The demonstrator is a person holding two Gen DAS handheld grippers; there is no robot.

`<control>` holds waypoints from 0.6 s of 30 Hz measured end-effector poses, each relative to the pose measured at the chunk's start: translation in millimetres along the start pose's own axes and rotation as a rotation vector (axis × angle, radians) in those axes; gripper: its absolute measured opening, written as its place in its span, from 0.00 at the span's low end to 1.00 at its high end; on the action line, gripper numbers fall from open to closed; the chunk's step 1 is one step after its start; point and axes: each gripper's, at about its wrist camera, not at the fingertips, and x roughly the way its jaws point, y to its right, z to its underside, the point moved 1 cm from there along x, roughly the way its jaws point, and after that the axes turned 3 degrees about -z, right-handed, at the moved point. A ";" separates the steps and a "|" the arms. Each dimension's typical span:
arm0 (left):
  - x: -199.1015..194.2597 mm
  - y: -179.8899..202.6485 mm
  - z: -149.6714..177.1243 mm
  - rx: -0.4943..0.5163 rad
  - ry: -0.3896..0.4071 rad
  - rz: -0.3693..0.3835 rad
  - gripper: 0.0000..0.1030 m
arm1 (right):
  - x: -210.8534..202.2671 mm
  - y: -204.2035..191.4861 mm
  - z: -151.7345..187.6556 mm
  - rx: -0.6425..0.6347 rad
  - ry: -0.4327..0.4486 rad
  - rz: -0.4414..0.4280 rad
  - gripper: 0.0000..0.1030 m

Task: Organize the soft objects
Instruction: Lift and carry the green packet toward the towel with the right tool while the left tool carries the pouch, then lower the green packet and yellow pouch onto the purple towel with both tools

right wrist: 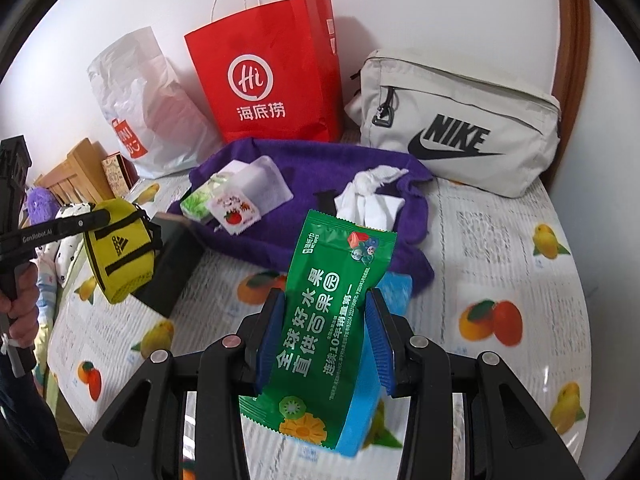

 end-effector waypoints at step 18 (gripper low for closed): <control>37.4 7.1 -53.1 0.012 0.006 0.014 0.17 | 47.5 6.6 -69.0 -0.014 0.017 -0.011 0.40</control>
